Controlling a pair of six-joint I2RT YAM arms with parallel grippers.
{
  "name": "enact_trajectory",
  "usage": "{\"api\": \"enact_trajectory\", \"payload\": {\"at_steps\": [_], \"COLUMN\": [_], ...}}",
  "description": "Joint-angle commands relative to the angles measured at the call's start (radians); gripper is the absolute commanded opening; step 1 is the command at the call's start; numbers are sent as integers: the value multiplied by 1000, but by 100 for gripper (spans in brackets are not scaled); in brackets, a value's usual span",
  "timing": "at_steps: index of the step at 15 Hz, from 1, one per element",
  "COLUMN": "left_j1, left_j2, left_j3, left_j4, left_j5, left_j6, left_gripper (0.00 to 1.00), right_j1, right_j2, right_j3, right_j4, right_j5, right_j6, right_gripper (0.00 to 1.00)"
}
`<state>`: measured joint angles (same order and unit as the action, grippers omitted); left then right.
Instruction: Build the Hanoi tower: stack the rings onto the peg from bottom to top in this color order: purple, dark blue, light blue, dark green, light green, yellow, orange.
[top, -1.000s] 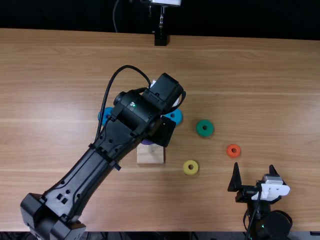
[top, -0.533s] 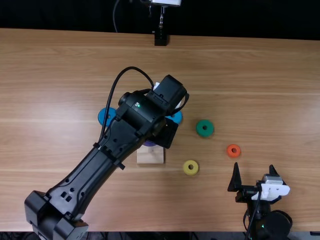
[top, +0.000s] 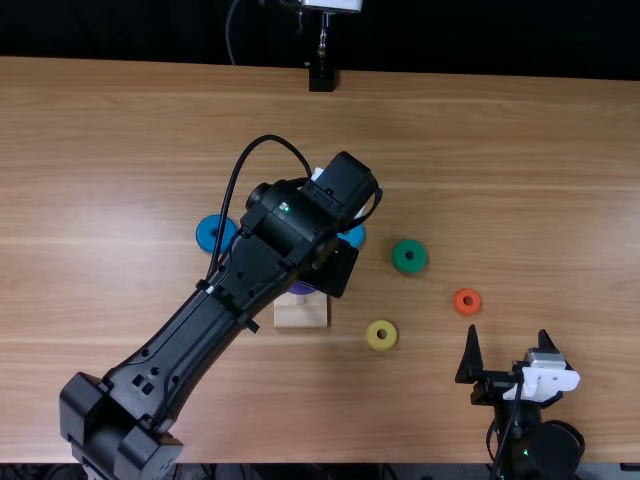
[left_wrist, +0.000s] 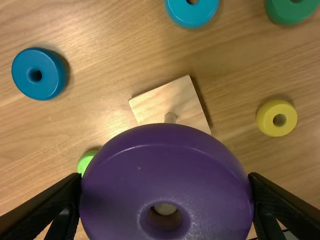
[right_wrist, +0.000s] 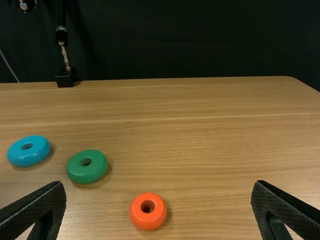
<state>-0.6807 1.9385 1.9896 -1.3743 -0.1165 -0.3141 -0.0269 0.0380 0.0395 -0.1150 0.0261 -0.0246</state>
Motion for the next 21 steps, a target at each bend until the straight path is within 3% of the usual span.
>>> {"api": "enact_trajectory", "payload": {"at_steps": [1,2,10,14,17,18,19,20,21], "left_j1": [-3,-2,32,156,265,287,313,336,352], "left_j2": [10,8,-15,-24,-16,-9,0,22,37], "left_j3": [20,15,11,49,40,34,15,-25,-84], "left_j4": [1,1,189,185,185,185,185,189,209], "left_j5": [2,2,-5,-23,-71,-71,-71,-66,-55], "left_j6": [-4,-4,-2,5,14,16,42,99,187], "left_gripper": [85,100,100,100,100,100,100,100,100], "right_j1": [-5,-5,-5,-5,-5,-5,-5,-5,-5], "right_j2": [-15,-15,-15,-15,-15,-15,-15,-15,-15], "right_j3": [-21,-21,-21,-21,-21,-21,-21,-21,-21], "right_j4": [-17,-17,-17,-17,-17,-17,-17,-17,-17], "right_j5": [0,0,0,0,0,0,0,0,0], "right_j6": [1,3,1,1,1,1,1,1,1], "right_gripper": [100,100,100,100,100,100,100,100,100]}}
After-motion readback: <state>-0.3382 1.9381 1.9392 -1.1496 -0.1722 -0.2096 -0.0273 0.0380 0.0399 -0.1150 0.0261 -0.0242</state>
